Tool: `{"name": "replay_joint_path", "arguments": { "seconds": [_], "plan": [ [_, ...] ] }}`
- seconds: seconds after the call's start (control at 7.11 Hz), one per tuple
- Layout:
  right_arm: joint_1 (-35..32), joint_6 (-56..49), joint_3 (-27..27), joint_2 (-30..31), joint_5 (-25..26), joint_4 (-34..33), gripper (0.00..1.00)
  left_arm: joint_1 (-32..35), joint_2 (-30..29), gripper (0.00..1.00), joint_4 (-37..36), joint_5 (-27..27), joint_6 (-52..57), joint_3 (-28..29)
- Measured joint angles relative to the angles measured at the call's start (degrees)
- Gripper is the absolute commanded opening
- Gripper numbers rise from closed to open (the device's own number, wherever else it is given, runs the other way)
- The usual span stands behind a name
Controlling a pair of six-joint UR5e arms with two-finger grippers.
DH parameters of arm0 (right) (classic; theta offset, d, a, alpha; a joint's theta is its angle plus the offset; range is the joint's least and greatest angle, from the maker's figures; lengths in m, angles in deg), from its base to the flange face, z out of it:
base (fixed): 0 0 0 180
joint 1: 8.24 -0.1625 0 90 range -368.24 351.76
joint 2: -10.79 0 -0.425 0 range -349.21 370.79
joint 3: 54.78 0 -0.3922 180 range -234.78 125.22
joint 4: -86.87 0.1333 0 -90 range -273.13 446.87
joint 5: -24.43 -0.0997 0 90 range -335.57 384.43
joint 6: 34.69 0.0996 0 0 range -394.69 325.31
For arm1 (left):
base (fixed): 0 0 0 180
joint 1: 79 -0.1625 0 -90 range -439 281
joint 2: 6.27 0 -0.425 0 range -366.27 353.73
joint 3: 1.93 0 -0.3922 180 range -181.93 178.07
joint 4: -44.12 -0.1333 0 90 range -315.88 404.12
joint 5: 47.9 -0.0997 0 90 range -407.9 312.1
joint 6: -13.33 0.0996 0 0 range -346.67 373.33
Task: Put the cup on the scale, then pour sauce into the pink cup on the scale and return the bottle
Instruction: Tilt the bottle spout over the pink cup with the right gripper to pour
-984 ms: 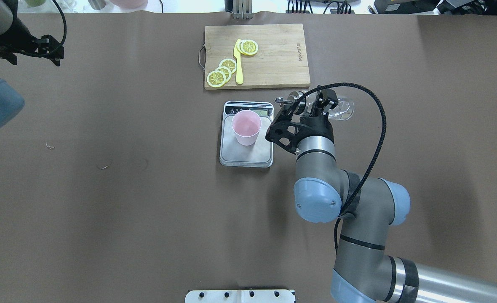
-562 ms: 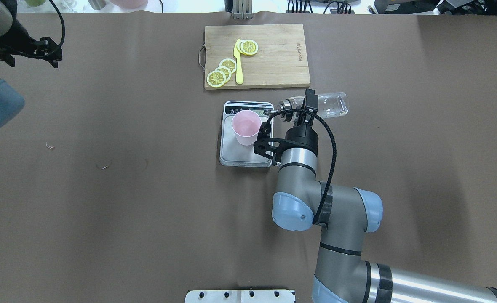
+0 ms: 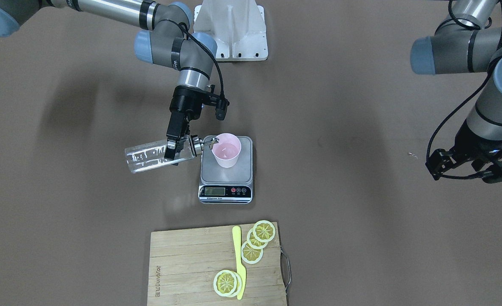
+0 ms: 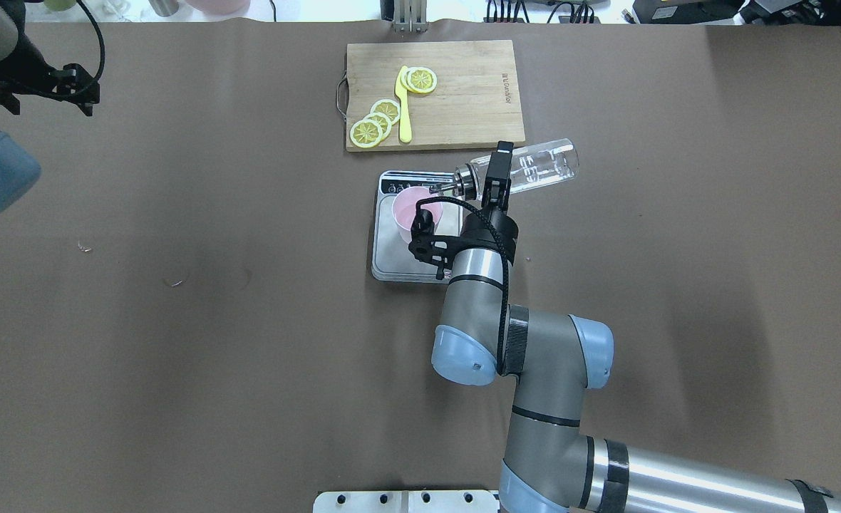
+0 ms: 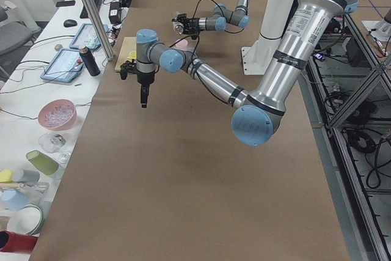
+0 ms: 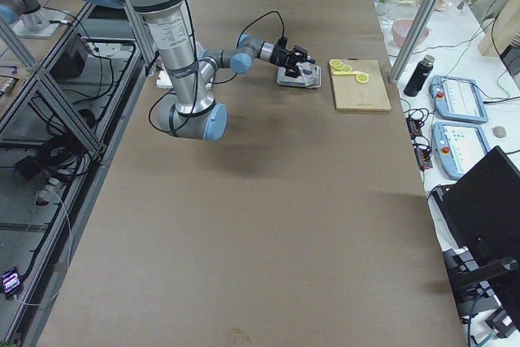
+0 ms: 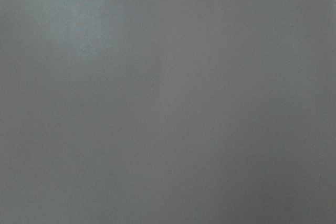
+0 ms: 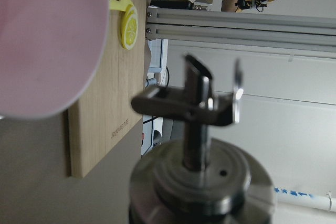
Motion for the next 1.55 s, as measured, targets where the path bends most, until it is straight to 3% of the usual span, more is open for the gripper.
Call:
{"name": "replay_joint_path", "arguments": {
  "seconds": [1.12,1.55],
  "plan": [
    [-0.09,-5.2,0.35,1.27,8.68,-0.82,0.0,-0.04,-0.06,0.99,0.54,0.09,-0.02,1.06],
    [-0.15,-2.34,-0.28,1.6,6.04,1.72,0.0,-0.04,-0.12,0.99,0.61,0.09,-0.12,0.92]
  ]
}}
